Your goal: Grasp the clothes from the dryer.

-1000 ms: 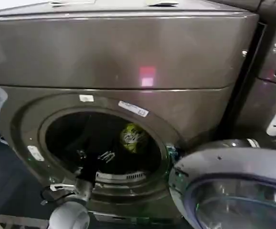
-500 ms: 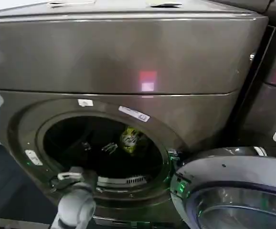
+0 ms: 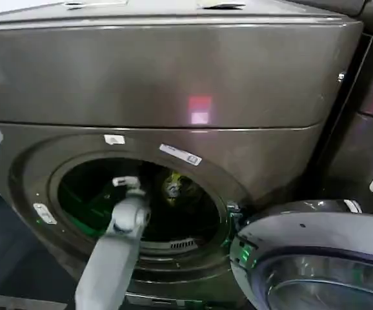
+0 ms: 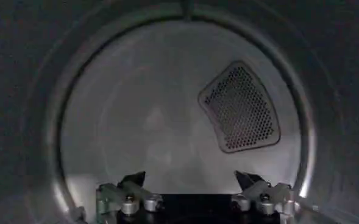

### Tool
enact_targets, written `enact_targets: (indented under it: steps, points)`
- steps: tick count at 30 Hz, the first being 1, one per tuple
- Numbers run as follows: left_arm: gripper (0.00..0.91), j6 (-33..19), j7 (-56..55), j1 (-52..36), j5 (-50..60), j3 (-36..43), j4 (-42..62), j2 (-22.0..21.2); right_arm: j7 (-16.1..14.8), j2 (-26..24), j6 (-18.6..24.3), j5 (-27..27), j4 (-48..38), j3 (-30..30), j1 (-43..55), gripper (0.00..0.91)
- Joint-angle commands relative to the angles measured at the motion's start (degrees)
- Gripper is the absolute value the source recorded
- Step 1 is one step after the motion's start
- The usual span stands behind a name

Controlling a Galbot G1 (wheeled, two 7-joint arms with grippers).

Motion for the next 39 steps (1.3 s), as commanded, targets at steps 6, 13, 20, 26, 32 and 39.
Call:
enact_targets:
  steps: [6, 13, 20, 26, 32, 39]
  points:
    - [0.907, -8.8, 43.3, -26.6, 12.0, 14.8, 40.9, 0.3, -0.2, 0.2, 0.3, 0.2, 0.0, 0.0, -0.1, 0.907]
    - [0.907, -9.5, 57.4, -31.4, 26.4, 20.8, 48.3, 0.7, -0.3, 0.2, 0.2, 0.2, 0.4, 0.0, 0.1, 0.907]
    - [0.907, -9.7, 57.9, -33.5, 38.6, 24.5, 51.3, -1.5, -0.4, 0.4, 0.2, 0.2, 0.6, 0.0, 0.0, 0.907]
    - [0.907, -8.2, 55.7, -33.8, 40.4, 26.5, 53.2, -4.3, -0.5, 0.5, 0.1, 0.1, 0.7, 0.0, -0.1, 0.907]
    - [0.907, -7.3, 53.7, -33.3, 40.8, 28.5, 53.6, -5.5, -0.6, 0.7, 0.1, 0.1, 0.7, 0.0, -0.2, 0.907]
    - [0.907, -7.0, 52.5, -33.1, 43.0, 31.6, 54.5, -6.4, -0.6, 0.9, 0.1, 0.2, 1.0, -0.1, 0.1, 0.907]
